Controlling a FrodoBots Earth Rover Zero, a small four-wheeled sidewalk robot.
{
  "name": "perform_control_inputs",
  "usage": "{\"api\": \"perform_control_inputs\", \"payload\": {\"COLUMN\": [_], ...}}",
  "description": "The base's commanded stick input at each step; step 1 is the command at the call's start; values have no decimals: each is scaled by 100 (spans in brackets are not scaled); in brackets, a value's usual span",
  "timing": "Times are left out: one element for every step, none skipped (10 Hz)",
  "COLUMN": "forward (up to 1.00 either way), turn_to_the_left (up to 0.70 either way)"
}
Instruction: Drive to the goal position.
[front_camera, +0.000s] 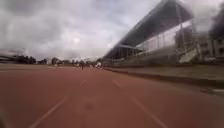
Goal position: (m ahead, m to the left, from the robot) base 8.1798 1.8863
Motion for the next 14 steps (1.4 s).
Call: {"api": "perform_control_inputs", "payload": {"forward": [85,85,85,85,85,85,85,85,85,85,85,85,85,85], "turn_to_the_left": [0,0,0,0,0,0,0,0,0,0,0,0,0,0]}}
